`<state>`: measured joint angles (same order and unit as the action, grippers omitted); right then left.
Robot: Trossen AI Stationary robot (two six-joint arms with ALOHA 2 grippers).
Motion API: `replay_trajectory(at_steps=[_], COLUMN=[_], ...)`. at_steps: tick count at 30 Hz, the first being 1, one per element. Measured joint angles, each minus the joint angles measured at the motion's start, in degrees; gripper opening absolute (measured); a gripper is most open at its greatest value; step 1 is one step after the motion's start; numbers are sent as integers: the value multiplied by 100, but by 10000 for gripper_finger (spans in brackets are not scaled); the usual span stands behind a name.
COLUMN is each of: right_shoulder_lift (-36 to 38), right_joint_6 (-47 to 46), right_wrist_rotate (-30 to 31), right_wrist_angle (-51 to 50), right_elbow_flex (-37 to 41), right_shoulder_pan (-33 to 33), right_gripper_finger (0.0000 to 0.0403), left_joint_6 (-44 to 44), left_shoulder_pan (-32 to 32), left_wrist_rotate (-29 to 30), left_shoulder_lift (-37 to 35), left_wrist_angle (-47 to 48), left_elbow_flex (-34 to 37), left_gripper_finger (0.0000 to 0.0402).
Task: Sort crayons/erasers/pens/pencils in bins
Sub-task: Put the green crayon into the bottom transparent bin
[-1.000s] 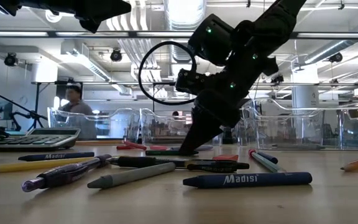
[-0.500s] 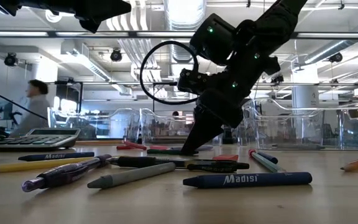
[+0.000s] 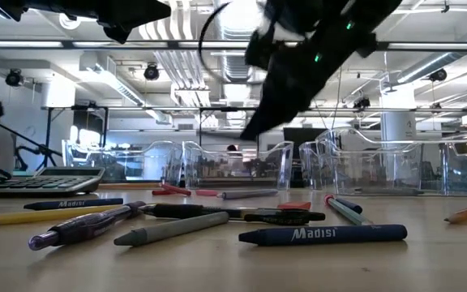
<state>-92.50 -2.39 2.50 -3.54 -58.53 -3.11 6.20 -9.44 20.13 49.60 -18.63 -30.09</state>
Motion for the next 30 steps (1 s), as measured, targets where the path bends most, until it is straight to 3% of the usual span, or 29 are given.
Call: replay_trajectory(at_steps=[9, 18, 24, 30], right_shoulder_lift=[2034, 4103, 4620, 4492], right_joint_6=[-232, -1168, -2504, -3096], right_wrist_rotate=[386, 1690, 2605, 2715], right_wrist_angle=[-320, -1541, -3141, -3632], right_elbow_flex=[1010, 2149, 2271, 2337], right_shoulder_pan=[0, 4, 4, 4], right_gripper_finger=[13, 13, 13, 13], left_joint_6=[0, 0, 0, 15], left_shoulder_pan=[-3, -3, -3, -3], left_wrist_rotate=[-38, -36, -36, -36], left_shoulder_lift=[0, 0, 9, 92], left_wrist_angle=[-7, -58, -115, -189], left_elbow_flex=[4, 7, 7, 11], left_gripper_finger=[0, 0, 0, 0])
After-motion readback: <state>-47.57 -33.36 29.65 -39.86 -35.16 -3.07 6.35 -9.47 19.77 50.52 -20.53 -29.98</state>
